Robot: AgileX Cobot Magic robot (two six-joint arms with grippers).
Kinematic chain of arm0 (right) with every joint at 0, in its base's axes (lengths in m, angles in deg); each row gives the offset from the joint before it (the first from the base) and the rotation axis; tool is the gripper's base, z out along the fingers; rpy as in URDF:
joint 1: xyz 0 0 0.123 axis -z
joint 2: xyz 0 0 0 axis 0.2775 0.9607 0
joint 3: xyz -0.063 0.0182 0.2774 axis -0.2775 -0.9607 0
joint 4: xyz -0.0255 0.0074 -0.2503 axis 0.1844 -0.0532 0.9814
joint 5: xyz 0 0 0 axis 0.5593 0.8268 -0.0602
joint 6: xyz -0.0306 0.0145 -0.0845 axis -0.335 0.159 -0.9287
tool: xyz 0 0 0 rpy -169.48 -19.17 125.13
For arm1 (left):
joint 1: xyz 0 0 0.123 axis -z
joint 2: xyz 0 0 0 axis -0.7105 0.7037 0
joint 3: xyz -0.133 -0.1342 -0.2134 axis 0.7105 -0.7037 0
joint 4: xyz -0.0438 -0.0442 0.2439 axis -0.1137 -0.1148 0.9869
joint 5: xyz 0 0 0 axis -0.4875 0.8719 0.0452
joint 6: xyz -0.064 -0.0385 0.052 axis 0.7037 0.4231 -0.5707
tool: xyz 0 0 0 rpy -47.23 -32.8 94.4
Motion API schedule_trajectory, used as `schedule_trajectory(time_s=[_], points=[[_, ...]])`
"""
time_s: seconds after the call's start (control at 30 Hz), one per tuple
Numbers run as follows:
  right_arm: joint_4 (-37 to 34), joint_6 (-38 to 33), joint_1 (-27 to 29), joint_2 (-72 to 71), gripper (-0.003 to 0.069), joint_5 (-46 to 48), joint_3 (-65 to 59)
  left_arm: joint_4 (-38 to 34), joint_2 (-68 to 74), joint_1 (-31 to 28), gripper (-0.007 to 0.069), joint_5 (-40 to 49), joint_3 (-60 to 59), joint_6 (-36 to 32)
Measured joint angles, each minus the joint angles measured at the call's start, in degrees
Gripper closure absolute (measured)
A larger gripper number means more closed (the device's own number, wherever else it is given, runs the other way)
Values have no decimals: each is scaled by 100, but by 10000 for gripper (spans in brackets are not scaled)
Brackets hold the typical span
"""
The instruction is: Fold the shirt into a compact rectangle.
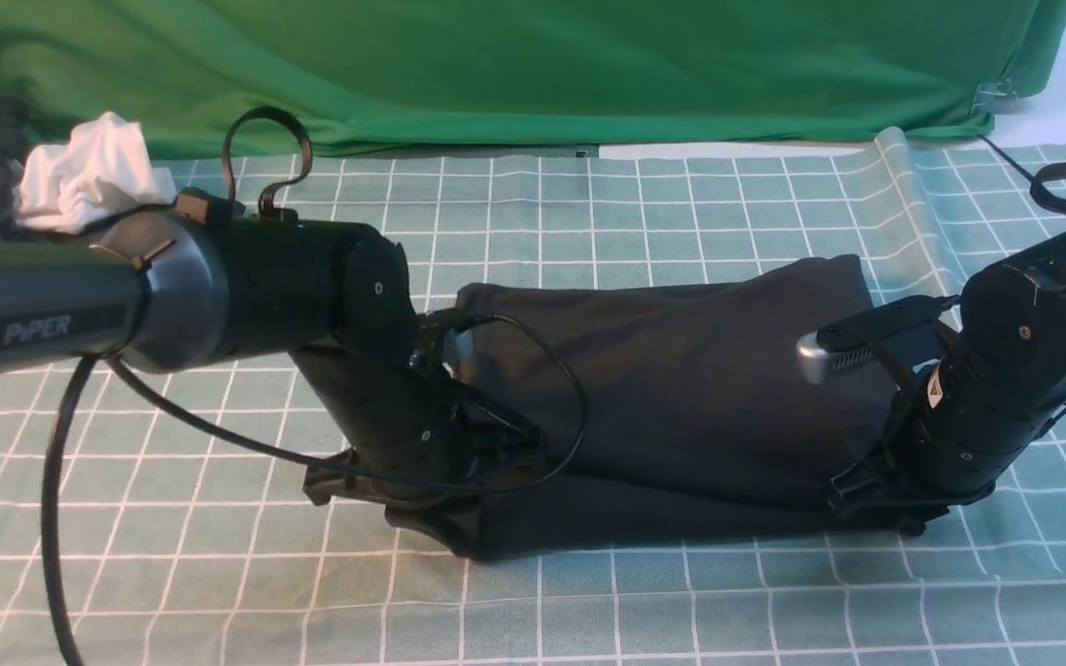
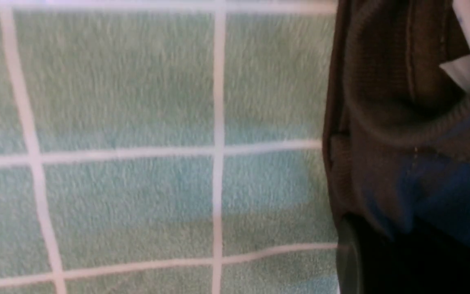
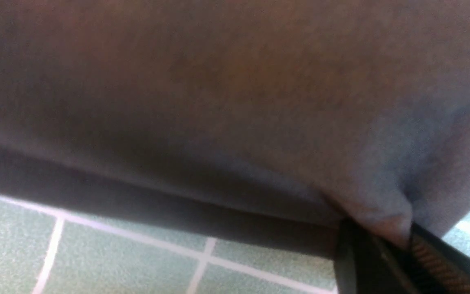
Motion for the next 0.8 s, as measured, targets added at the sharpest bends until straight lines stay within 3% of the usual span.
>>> schedule_trajectory(time_s=[0.13, 0.3, 0.37, 0.43, 0.6, 0.77, 0.8], points=[[-6, 0, 0, 0, 554, 51, 5, -3, 0, 0, 578, 33, 34, 0], [93, 19, 0, -92, 385, 566, 179, 170, -21, 0, 476, 476, 378, 1], [116, -15, 0, -183, 357, 747, 247, 200, -66, 0, 445, 574, 489, 1], [153, -187, 0, -526, 379, 1110, 400, 291, -236, -5, 361, 676, 766, 1], [173, -307, 0, -1795, 606, 1743, 496, 509, -681, -5, 246, 665, 1084, 1], [173, -248, 0, -3198, 638, 2096, 276, 552, -859, -5, 217, 642, 1102, 1], [173, -217, 0, -4050, 638, 2101, 50, 591, -865, -5, 214, 637, 1102, 1]])
